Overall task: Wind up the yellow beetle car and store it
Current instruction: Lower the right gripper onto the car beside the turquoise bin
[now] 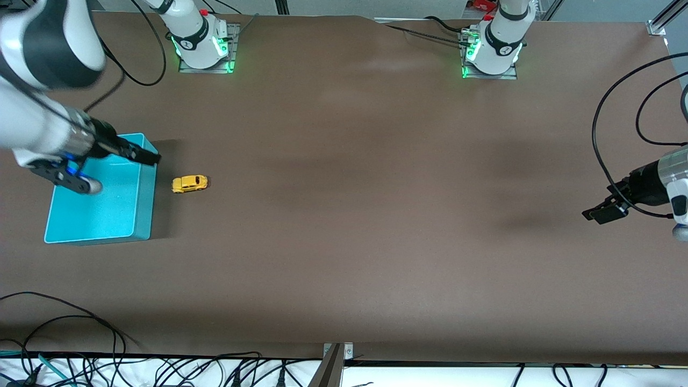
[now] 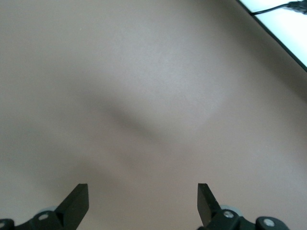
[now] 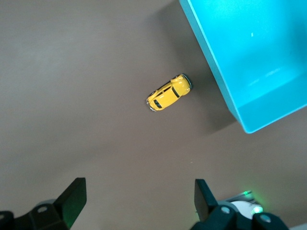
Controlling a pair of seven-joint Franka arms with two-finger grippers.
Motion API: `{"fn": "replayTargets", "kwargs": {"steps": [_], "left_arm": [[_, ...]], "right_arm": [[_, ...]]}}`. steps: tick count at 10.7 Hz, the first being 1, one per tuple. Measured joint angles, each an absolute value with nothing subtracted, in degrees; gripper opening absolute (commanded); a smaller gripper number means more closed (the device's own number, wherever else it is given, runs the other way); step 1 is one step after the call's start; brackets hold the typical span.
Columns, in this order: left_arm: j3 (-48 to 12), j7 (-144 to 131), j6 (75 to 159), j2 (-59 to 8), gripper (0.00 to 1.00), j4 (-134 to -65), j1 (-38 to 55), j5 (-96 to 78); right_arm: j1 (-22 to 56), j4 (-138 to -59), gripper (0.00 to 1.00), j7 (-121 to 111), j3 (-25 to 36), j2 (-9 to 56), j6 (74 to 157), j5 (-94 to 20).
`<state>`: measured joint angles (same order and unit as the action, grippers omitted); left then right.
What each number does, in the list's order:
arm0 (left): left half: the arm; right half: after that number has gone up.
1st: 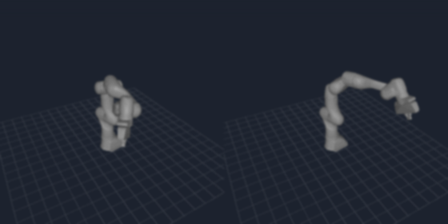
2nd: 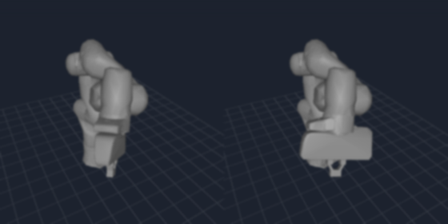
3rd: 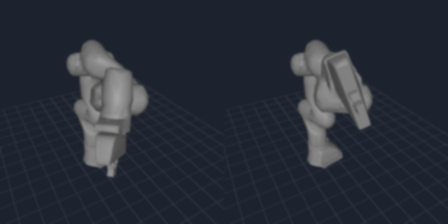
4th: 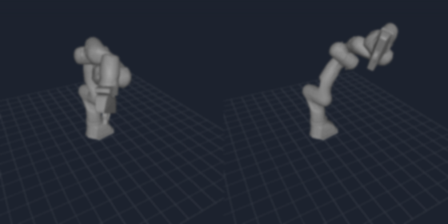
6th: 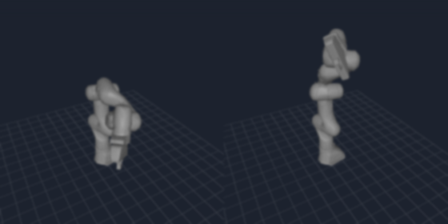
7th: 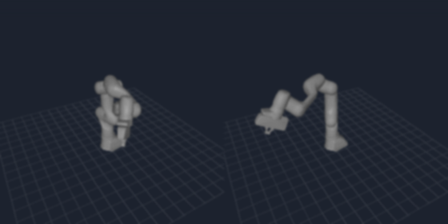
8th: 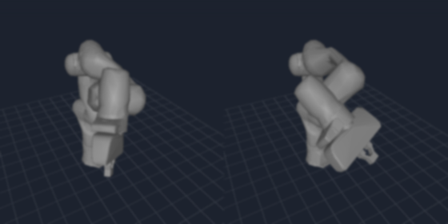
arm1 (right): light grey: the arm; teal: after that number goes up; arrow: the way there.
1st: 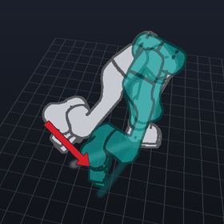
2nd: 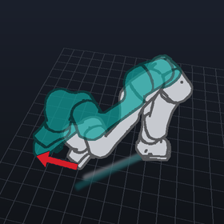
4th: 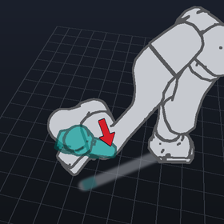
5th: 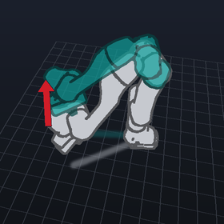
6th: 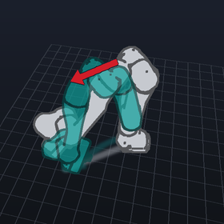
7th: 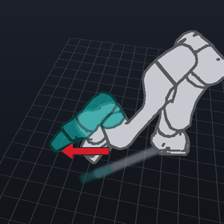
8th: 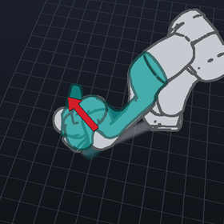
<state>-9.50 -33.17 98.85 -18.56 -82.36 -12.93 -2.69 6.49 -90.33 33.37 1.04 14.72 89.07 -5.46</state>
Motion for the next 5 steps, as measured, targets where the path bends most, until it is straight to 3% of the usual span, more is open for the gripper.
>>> {"fn": "replayTargets", "kwargs": {"steps": [3, 5], "left_arm": [[-11.22, -25.10, 98.73, -18.11, 1.00, -82.30, -12.50, 3.45], [-11.83, -24.29, 98.57, -17.46, 1.00, -82.09, -12.02, 4.40]], "right_arm": [[6.51, -92.10, 1.00, 41.05, 1.16, 18.71, 93.10, -5.47], [6.50, -98.68, 1.00, 48.00, 1.39, 18.88, 101.19, -5.46]]}}
